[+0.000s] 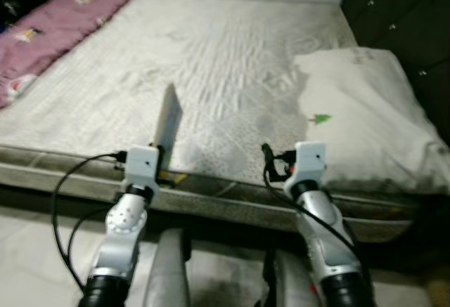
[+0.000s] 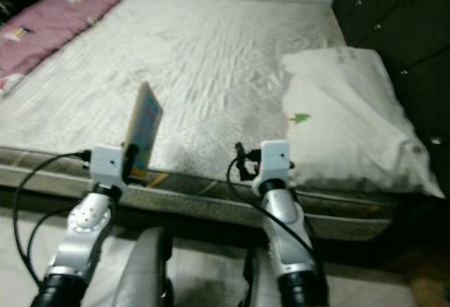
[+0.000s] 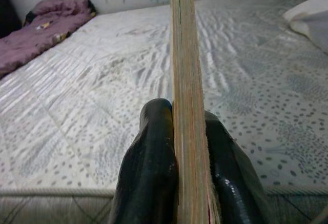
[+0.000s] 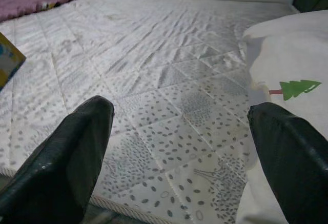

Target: Clean up the room

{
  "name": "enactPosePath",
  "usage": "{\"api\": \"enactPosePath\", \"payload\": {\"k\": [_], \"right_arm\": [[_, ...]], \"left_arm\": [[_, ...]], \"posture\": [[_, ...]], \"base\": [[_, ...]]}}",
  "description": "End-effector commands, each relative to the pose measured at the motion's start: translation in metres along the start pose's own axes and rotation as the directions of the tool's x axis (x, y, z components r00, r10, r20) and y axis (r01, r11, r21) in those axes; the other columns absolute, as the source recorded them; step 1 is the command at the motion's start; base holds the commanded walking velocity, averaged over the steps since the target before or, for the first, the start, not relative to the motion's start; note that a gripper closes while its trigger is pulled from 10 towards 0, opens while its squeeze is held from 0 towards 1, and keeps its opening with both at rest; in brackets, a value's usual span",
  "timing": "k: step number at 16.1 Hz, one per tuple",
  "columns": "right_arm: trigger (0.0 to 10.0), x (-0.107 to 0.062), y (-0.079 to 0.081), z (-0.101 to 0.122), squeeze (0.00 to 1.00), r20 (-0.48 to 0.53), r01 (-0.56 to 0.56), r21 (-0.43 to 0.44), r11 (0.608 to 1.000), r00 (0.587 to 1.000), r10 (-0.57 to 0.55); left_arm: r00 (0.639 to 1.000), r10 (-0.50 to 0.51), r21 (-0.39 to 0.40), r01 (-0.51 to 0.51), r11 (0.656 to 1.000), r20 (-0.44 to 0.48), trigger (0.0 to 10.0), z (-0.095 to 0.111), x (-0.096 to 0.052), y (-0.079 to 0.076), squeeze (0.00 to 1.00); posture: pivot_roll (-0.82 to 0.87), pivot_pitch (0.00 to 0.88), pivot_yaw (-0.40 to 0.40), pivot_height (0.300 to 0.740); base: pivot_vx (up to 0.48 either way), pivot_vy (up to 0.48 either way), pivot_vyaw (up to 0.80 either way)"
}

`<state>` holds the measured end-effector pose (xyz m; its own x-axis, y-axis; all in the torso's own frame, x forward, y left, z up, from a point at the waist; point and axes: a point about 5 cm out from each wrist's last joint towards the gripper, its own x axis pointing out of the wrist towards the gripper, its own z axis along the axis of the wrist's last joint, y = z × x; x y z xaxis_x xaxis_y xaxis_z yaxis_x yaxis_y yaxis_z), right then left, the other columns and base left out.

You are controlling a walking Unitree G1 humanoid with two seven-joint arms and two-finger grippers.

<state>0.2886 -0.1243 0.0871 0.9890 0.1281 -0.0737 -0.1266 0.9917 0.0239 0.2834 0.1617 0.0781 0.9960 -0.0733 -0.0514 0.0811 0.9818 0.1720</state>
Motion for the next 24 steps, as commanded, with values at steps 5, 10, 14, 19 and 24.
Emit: {"api": "enactPosePath", "payload": {"k": [5,10,14,19,24], "right_arm": [[10.0,0.002,0.001,0.006,0.00,0.020,-0.022,-0.013,1.000,1.000,0.022],[10.0,0.004,0.001,0.006,0.00,0.017,-0.023,-0.017,1.000,1.000,0.024],[10.0,0.006,0.001,0.007,0.00,0.020,-0.021,-0.017,1.000,1.000,0.021],[10.0,0.009,0.001,0.008,0.00,0.024,-0.016,-0.022,1.000,1.000,0.017],[10.0,0.010,0.000,0.009,0.00,0.031,-0.007,-0.026,1.000,0.999,0.008]], "left_arm": [[0.997,-0.009,-0.016,0.010,1.000,0.071,10.0,0.017,0.007,-0.001,0.00],[0.997,-0.028,-0.034,0.030,0.999,0.077,10.0,0.021,0.016,-0.006,0.00],[0.996,-0.028,-0.064,0.034,0.997,0.087,10.0,0.024,0.019,-0.008,0.00],[0.996,-0.025,-0.080,0.032,0.996,0.090,10.0,0.024,0.019,-0.003,0.00],[0.995,-0.035,-0.085,0.043,0.995,0.096,10.0,0.024,0.021,-0.005,0.00]], "posture": [[0.03,0.059,0.005,0.596],[0.03,0.049,0.002,0.541],[0.02,0.048,0.003,0.541],[0.03,0.043,0.007,0.541],[0.02,0.043,0.009,0.541]], "base": [[0.000,0.000,0.00],[0.000,0.000,0.00],[0.000,0.000,0.00],[0.000,0.000,0.00],[0.298,0.000,0.00]]}}
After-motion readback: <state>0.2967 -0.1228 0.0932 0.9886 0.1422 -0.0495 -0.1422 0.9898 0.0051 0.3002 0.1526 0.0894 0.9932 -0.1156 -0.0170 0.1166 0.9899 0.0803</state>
